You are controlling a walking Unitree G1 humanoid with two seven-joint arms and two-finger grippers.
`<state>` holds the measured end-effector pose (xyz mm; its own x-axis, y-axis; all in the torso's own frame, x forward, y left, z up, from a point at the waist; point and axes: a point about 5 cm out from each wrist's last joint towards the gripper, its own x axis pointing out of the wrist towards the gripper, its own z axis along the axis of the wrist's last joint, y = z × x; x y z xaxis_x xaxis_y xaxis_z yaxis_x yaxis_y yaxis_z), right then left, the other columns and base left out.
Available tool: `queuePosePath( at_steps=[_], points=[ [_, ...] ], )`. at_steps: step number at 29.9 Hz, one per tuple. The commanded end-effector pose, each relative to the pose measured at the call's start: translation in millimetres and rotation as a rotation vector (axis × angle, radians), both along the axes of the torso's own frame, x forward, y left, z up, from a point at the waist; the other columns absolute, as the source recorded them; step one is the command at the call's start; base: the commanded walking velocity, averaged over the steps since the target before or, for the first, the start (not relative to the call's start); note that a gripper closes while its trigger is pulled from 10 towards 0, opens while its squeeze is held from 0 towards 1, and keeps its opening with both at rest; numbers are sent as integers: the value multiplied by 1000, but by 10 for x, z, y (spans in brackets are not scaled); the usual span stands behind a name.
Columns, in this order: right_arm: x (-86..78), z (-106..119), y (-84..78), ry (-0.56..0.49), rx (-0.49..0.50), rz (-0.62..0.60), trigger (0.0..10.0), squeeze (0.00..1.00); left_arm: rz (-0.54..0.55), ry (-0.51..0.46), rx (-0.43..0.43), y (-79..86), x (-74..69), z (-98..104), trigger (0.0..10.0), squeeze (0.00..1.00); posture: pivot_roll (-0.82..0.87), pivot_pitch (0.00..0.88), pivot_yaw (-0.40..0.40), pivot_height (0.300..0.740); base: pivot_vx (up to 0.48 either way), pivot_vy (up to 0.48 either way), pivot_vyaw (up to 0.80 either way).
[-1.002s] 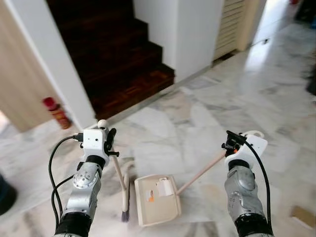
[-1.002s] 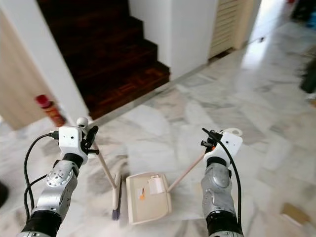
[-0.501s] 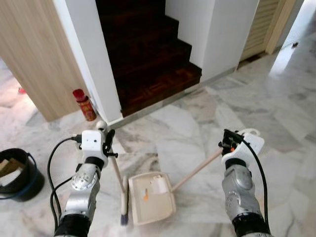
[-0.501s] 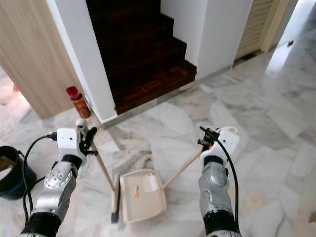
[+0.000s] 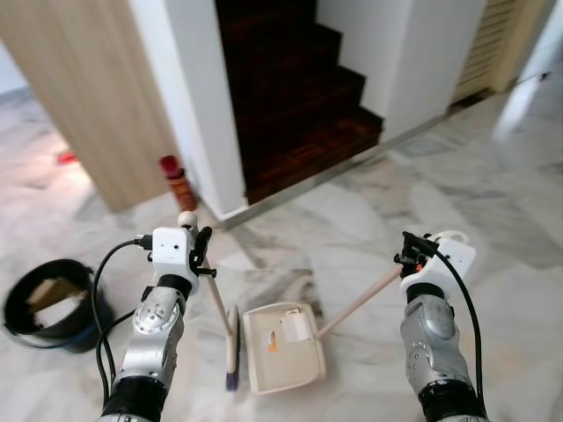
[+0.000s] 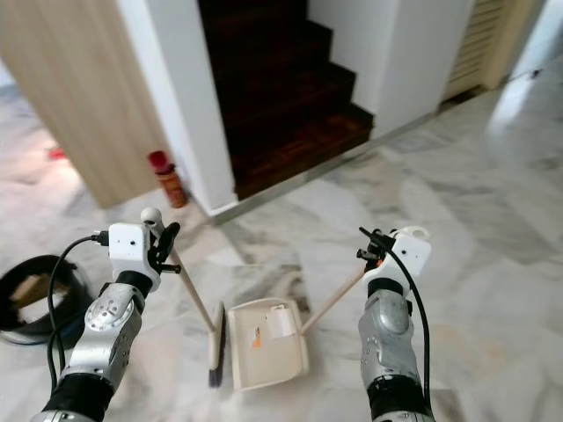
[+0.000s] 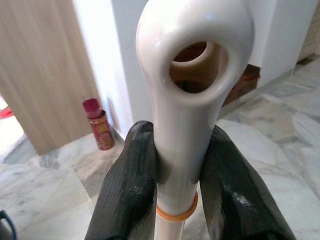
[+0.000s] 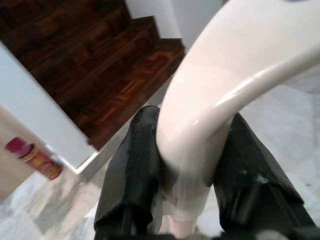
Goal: Sweep floor
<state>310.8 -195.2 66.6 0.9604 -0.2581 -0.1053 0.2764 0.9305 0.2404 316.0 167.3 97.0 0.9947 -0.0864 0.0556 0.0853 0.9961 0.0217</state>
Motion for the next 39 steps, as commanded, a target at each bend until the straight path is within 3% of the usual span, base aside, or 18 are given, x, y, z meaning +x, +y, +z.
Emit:
queuePosePath(
  at_steps=[1,39],
  points=[
    [53,94,8,-34,-4,7,10000,0,2,-40,6,28,25,99,10000,0,-67,0,54,740,0,379,0],
    [58,72,44,-26,-3,18,10000,0,-19,-39,-10,-15,43,122,10000,0,-56,0,56,740,0,383,0]
  ],
)
